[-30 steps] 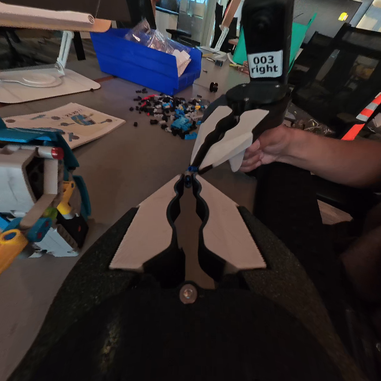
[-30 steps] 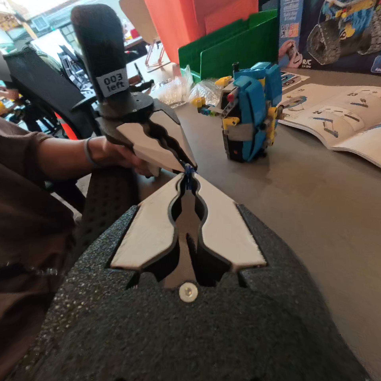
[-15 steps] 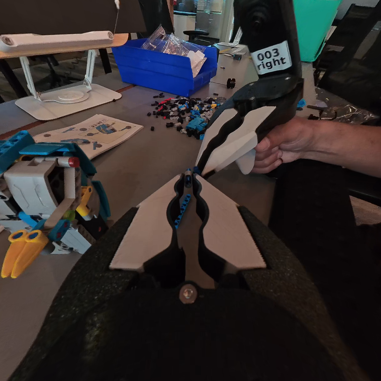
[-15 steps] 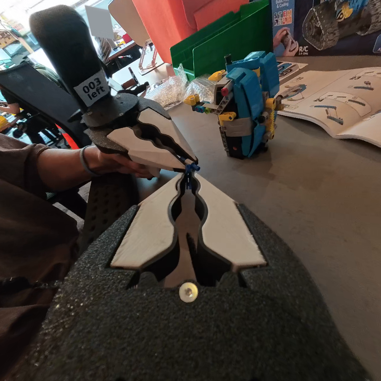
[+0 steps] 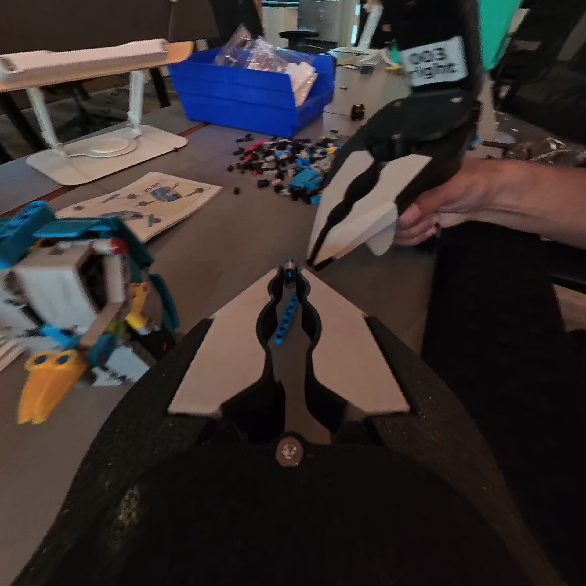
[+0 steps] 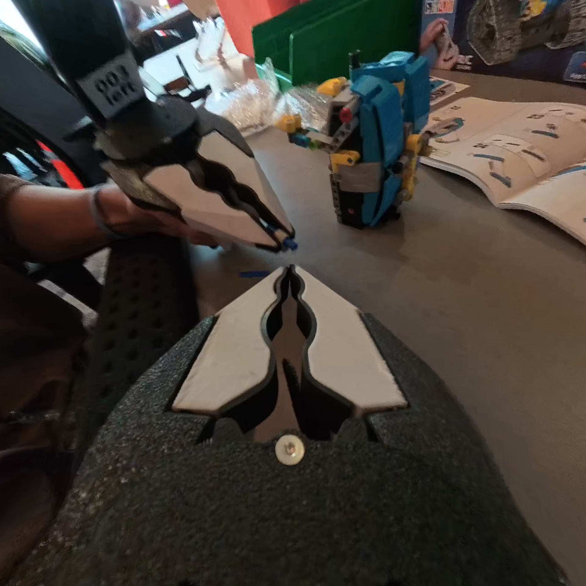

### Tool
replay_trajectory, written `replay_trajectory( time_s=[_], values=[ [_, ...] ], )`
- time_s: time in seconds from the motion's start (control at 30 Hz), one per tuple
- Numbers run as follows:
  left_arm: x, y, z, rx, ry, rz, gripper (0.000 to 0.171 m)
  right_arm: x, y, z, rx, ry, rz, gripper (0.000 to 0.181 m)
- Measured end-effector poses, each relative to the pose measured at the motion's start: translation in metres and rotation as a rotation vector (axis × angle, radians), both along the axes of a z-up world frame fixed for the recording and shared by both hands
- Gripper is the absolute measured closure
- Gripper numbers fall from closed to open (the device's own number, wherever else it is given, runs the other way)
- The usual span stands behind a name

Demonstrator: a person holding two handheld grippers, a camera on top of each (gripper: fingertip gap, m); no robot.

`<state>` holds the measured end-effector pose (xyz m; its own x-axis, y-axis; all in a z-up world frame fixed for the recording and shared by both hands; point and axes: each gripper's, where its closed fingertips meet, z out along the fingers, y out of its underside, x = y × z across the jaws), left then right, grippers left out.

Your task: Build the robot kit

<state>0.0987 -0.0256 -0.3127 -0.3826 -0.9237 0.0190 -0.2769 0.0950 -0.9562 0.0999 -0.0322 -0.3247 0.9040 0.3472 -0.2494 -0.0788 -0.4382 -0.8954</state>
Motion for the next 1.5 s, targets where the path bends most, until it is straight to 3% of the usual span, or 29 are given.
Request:
replay_trajectory(
  time_s=[0.07, 0.17, 0.23, 0.33, 0.53, 0.87, 0.97, 1.2, 1.3, 1.5],
  values=[
    [0.002, 0.019, 0.002, -0.013, -0.003, 0.075, 0.165, 0.009, -0.003, -0.006, -0.028, -0.068, -0.019, 0.180],
    [-0.002, 0.045, 0.012, -0.077, -0.013, 0.152, 0.165, -0.004, -0.016, -0.028, -0.128, -0.163, 0.062, 0.163],
    [-0.007, 0.053, 0.020, -0.104, -0.015, 0.147, 0.165, -0.025, -0.024, -0.039, -0.161, -0.276, 0.157, 0.163],
    [-0.023, 0.051, 0.007, -0.090, 0.075, 0.089, 0.165, -0.045, -0.025, -0.052, -0.167, -0.431, 0.230, 0.164],
    [-0.055, 0.042, -0.019, 0.016, 0.154, 0.052, 0.165, -0.059, -0.008, -0.061, -0.182, -0.452, 0.264, 0.161],
    [-0.055, 0.036, -0.039, 0.112, 0.198, 0.033, 0.165, -0.043, 0.013, -0.061, -0.226, -0.443, 0.186, 0.161],
    [-0.055, 0.034, -0.041, 0.132, 0.202, 0.027, 0.165, -0.034, 0.004, -0.055, -0.219, -0.479, 0.265, 0.158],
    [-0.056, 0.031, -0.041, 0.139, 0.192, 0.012, 0.165, -0.036, -0.022, -0.052, -0.206, -0.291, 0.596, 0.156],
    [-0.056, 0.029, -0.041, 0.128, 0.193, 0.002, 0.165, -0.031, -0.021, -0.066, -0.214, -0.372, 0.613, 0.156],
    [-0.054, 0.014, -0.032, 0.074, 0.157, -0.060, 0.165, -0.027, -0.018, -0.067, -0.175, -0.360, 0.577, 0.167]
  ],
)
